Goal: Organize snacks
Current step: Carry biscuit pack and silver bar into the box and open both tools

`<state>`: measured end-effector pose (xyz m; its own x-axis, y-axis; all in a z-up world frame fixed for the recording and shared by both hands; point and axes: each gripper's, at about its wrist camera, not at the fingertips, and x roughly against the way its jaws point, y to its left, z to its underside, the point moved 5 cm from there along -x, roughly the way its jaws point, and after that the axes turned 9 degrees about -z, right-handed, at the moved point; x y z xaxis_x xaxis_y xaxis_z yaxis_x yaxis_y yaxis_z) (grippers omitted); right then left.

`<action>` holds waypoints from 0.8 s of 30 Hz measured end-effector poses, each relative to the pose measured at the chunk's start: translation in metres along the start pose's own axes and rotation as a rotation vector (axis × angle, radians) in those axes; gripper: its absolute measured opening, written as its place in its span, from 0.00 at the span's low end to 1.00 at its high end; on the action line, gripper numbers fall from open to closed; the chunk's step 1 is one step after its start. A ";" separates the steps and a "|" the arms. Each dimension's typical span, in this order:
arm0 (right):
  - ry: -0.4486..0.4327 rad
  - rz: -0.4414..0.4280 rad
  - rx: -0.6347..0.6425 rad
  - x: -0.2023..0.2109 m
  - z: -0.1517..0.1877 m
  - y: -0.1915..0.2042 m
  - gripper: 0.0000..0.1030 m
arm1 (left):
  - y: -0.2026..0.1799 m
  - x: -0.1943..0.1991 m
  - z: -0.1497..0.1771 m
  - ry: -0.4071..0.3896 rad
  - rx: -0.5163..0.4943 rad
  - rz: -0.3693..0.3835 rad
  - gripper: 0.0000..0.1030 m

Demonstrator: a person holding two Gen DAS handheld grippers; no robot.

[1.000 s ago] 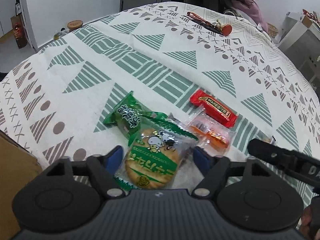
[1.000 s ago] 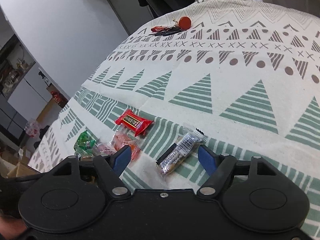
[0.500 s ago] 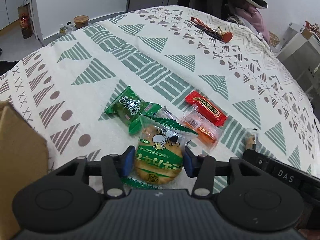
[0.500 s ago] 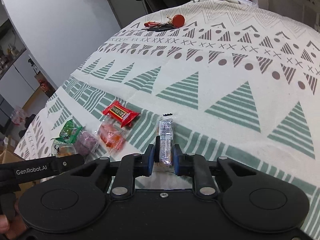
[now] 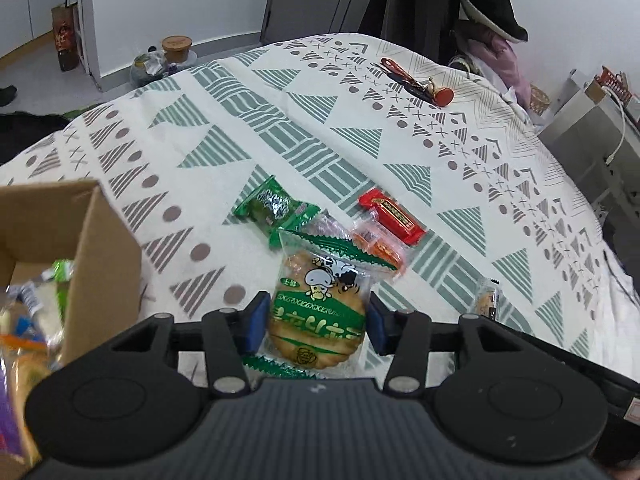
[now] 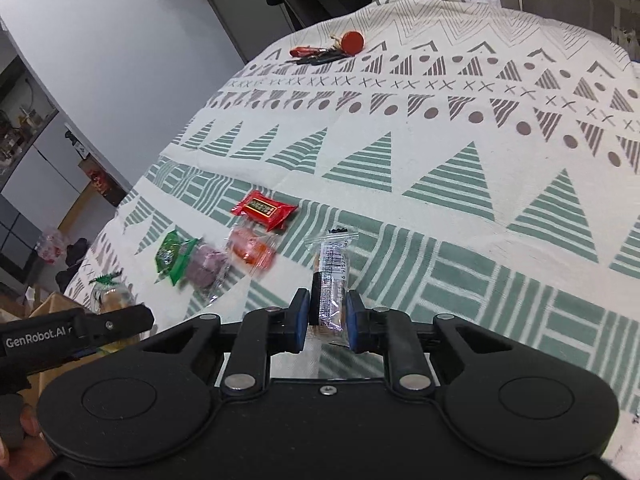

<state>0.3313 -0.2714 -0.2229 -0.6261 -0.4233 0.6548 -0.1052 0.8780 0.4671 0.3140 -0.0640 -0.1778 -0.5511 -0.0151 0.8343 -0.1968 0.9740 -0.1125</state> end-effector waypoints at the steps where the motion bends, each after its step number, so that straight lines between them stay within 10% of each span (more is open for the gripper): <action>1: -0.009 0.003 0.008 0.004 0.000 0.001 0.19 | 0.002 0.004 0.003 -0.004 0.008 -0.003 0.47; 24: -0.031 -0.155 0.120 0.084 0.009 0.090 0.19 | 0.061 0.118 0.019 -0.121 0.103 -0.023 0.47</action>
<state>0.2624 -0.2263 -0.1309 -0.6187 -0.5503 0.5607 -0.2925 0.8237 0.4857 0.2217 -0.0109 -0.0970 -0.6381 -0.0704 0.7667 -0.2892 0.9448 -0.1539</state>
